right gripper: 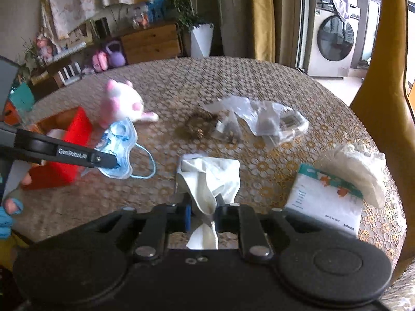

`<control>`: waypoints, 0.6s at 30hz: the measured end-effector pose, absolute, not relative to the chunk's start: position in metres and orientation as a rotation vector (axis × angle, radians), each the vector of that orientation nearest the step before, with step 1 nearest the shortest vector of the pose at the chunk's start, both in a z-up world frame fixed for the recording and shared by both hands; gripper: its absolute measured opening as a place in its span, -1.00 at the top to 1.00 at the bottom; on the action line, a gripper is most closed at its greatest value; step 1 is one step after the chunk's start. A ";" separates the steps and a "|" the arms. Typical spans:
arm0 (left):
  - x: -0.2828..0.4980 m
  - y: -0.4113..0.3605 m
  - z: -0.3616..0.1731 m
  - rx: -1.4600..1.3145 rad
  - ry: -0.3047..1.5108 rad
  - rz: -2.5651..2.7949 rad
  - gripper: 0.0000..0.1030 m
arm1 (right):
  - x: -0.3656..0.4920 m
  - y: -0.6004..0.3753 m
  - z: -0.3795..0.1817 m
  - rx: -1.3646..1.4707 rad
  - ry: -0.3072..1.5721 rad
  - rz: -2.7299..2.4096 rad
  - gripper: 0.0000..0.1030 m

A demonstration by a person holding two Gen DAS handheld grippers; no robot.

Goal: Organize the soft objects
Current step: 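Carry the mask and cloth into the red tin and release both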

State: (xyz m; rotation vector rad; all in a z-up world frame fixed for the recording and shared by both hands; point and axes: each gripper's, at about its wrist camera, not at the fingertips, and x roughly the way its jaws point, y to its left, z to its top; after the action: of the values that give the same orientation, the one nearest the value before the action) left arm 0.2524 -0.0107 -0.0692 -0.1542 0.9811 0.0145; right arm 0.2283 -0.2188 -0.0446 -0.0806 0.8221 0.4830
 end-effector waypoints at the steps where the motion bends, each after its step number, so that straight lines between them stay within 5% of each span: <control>1: 0.248 -0.008 -0.064 -0.156 0.974 0.009 0.44 | 0.226 -0.218 -0.040 -0.075 0.816 0.491 0.72; 18: 0.189 0.060 -0.008 -0.181 0.890 0.025 0.44 | 0.180 -0.158 0.015 -0.064 0.742 0.637 0.71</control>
State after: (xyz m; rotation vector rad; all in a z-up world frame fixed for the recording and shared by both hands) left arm 0.1891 0.0597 -0.0080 -0.1810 0.8898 0.0250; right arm 0.1803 -0.1584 0.0149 -0.0637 0.7416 0.6371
